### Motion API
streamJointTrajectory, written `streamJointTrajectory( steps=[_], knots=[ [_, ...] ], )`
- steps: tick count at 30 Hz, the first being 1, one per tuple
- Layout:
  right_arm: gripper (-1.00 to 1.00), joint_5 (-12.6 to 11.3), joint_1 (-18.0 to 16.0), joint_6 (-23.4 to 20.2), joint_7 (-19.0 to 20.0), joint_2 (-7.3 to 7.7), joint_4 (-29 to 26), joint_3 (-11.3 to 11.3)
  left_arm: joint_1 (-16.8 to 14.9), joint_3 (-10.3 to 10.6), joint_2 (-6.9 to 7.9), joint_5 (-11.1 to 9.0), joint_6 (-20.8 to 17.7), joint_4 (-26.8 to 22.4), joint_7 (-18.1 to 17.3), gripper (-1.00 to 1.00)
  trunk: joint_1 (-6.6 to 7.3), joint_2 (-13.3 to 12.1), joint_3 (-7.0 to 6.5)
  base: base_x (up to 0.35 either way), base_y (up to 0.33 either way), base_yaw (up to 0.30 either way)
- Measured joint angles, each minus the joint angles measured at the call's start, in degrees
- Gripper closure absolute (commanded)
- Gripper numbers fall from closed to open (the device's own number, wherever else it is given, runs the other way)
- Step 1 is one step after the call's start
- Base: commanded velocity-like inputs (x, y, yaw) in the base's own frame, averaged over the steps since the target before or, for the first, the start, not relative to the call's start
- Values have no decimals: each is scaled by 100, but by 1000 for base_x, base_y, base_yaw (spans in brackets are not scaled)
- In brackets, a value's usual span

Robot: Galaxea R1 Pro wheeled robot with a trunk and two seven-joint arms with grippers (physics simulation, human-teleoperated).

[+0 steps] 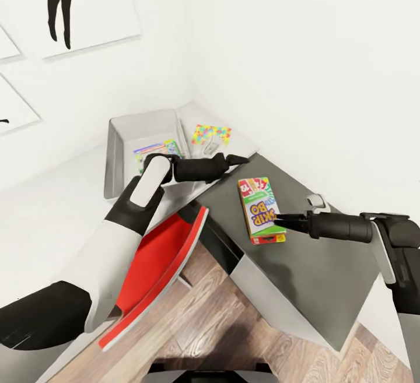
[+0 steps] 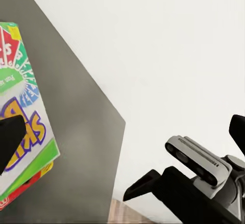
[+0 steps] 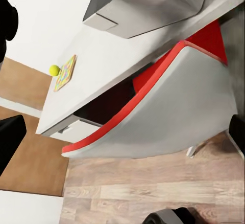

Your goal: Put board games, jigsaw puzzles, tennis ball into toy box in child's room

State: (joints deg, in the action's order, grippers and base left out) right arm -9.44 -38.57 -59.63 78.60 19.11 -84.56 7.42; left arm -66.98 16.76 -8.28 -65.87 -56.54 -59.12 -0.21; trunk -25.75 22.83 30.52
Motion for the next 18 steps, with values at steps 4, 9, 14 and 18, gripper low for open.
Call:
streamJointTrajectory(
  steps=[4, 9, 14, 18],
  knots=[
    [-100, 6, 101, -1, -33, 78, -11, 151, 193, 342, -53, -38, 249, -89, 33, -100, 0, 0, -37, 0, 0, -62],
    [-100, 91, 249, -2, -111, 183, -24, 370, 588, 879, -101, -250, 642, -393, 83, -100, 0, 0, -82, 0, 0, -68],
    [-100, 262, 311, -1, -161, 219, -29, 480, 887, 1100, -122, -418, 793, -548, 107, -100, 0, 0, -128, 0, 0, -90],
    [-100, 442, 350, 6, -174, 231, -33, 578, 1040, 1192, -133, -548, 851, -612, 112, -100, 0, 0, -164, 0, 0, -115]
  ],
)
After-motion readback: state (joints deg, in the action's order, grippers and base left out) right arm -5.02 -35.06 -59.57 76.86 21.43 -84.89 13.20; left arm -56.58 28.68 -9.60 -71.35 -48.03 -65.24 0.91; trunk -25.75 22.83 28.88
